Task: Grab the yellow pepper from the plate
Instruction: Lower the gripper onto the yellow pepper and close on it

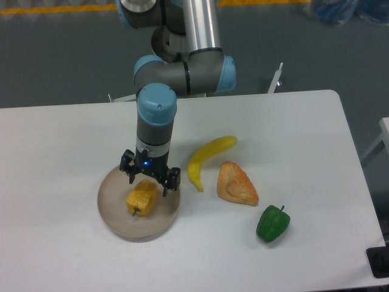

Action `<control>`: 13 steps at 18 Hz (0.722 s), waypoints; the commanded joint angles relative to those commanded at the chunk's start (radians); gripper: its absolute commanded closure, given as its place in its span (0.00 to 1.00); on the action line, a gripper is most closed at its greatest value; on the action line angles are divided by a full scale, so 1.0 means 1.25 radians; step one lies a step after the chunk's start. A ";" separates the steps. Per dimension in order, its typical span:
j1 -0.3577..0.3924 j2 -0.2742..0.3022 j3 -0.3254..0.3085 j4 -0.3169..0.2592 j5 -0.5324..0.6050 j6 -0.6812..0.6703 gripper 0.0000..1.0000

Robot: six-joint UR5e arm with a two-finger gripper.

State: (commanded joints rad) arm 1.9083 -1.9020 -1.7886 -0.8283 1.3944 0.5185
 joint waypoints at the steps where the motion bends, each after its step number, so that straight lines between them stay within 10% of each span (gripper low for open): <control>1: 0.000 -0.003 0.001 -0.001 0.000 0.001 0.00; 13: -0.038 -0.038 0.007 0.002 0.058 0.000 0.00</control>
State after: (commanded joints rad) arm 1.8607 -1.9497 -1.7794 -0.8253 1.4665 0.5185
